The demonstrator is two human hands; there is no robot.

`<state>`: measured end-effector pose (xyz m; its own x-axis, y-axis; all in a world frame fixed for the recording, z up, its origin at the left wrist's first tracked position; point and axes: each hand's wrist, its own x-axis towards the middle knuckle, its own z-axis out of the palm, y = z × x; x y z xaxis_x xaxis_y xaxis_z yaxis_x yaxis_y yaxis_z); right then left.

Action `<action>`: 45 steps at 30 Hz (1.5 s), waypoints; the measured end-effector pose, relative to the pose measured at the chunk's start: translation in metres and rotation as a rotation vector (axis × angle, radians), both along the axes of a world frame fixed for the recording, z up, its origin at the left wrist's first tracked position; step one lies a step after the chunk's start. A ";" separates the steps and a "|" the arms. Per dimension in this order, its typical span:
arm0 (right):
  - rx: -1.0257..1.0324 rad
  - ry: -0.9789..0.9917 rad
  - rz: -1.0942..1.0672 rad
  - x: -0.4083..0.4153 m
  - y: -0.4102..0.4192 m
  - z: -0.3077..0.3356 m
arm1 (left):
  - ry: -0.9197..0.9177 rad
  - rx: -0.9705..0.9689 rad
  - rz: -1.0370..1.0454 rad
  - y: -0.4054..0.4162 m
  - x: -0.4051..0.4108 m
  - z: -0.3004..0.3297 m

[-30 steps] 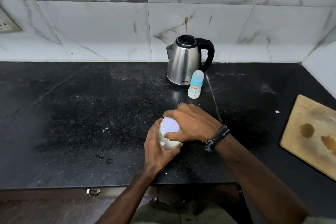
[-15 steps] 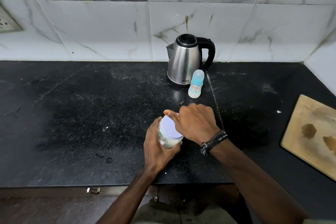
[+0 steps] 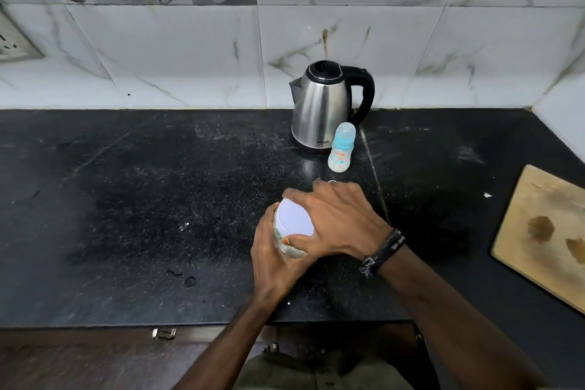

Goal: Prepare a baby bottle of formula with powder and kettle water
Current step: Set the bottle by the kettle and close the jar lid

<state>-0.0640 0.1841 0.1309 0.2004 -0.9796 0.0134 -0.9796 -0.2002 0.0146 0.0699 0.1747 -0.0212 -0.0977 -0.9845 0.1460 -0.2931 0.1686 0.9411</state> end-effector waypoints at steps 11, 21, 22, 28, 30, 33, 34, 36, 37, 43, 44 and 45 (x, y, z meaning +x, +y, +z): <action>-0.186 0.044 -0.083 0.008 -0.001 -0.034 | 0.100 0.030 -0.070 0.000 -0.001 0.002; -0.047 -0.027 0.171 -0.024 0.000 -0.032 | 0.004 0.054 -0.399 -0.021 0.016 0.011; -0.031 -0.033 0.227 -0.024 -0.001 -0.030 | -0.019 0.037 -0.430 -0.021 0.016 0.010; -0.071 -0.125 0.356 -0.033 -0.008 -0.025 | 0.064 0.090 -0.447 -0.021 0.014 0.021; -0.140 -0.151 0.363 -0.033 -0.009 -0.029 | 0.062 0.086 -0.452 -0.022 0.012 0.022; -0.235 -0.200 0.328 -0.028 -0.010 -0.036 | 0.067 0.072 -0.407 -0.021 0.010 0.023; -0.246 -0.212 0.305 -0.026 -0.011 -0.038 | 0.073 0.060 -0.382 -0.021 0.010 0.022; -0.249 -0.216 0.244 -0.023 -0.010 -0.039 | 0.066 0.032 -0.314 -0.019 0.008 0.019; -0.249 -0.214 0.213 -0.022 -0.010 -0.040 | 0.059 0.024 -0.277 -0.017 0.006 0.019; -0.275 -0.228 0.134 -0.022 -0.009 -0.051 | 0.057 0.013 -0.146 -0.010 -0.008 0.010; -0.273 -0.228 0.128 -0.023 -0.009 -0.053 | 0.056 0.024 -0.140 -0.011 -0.009 0.006; -0.273 -0.228 0.124 -0.023 -0.009 -0.054 | 0.051 0.035 -0.133 -0.012 -0.010 0.002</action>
